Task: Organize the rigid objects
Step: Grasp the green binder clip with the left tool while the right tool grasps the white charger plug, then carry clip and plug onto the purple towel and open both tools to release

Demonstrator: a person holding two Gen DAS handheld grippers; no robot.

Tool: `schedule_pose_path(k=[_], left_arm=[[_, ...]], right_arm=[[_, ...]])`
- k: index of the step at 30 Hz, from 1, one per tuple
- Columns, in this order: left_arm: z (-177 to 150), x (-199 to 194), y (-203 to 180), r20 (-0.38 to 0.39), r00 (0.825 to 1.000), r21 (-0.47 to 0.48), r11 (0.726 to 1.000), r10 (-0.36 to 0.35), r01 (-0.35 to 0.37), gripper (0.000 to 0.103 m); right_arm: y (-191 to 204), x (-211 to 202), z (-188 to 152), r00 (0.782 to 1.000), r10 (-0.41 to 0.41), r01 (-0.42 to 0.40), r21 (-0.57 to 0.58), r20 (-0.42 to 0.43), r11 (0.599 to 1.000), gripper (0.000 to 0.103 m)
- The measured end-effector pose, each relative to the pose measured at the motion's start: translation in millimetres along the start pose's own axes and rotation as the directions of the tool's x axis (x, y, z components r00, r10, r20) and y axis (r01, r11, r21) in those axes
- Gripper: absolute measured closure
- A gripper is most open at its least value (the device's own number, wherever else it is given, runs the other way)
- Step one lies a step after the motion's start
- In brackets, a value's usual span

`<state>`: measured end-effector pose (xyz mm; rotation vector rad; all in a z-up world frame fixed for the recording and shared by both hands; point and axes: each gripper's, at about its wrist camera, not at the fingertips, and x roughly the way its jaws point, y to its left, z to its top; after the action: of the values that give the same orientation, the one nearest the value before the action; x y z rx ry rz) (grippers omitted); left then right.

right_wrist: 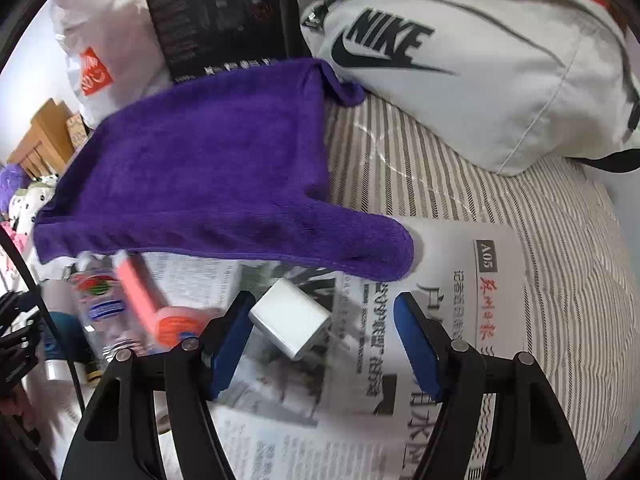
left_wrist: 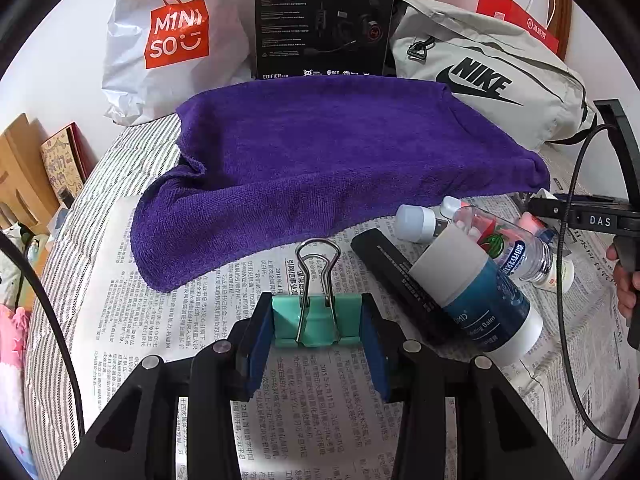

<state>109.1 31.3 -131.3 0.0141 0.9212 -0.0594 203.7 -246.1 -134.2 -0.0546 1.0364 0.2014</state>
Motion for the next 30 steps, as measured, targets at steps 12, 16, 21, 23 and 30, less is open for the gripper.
schedule_pose_path(k=[12,16,21,23,30], left_arm=[[0,0,1,0.007,1.0,-0.002,1.0,-0.01,0.01,0.063],[-1,0,1,0.009,1.0,-0.003,1.0,-0.01,0.01,0.063],[0,0,0,0.011,1.0,-0.008,1.0,-0.009,0.01,0.064],[0,-1,0,0.009,1.0,-0.011,1.0,-0.01,0.01,0.064],[2,-3,3,-0.014,0.999,-0.041,0.999,-0.029,0.028,0.064]], right_arm=[[5,-13,-19,1.0,0.009,-0.009,-0.097,0.005,0.995,0.055],[7,-19,-26,0.999,0.053,-0.052,-0.072,0.011,0.996,0.055],[8,-19,-30,0.998,0.064,-0.064,-0.051,0.011,0.997,0.055],[7,-21,-29,0.998,0.063,-0.063,-0.045,0.009,0.997,0.055],[2,-35,-27,0.997,0.066,-0.065,-0.028,0.027,0.997,0.055]])
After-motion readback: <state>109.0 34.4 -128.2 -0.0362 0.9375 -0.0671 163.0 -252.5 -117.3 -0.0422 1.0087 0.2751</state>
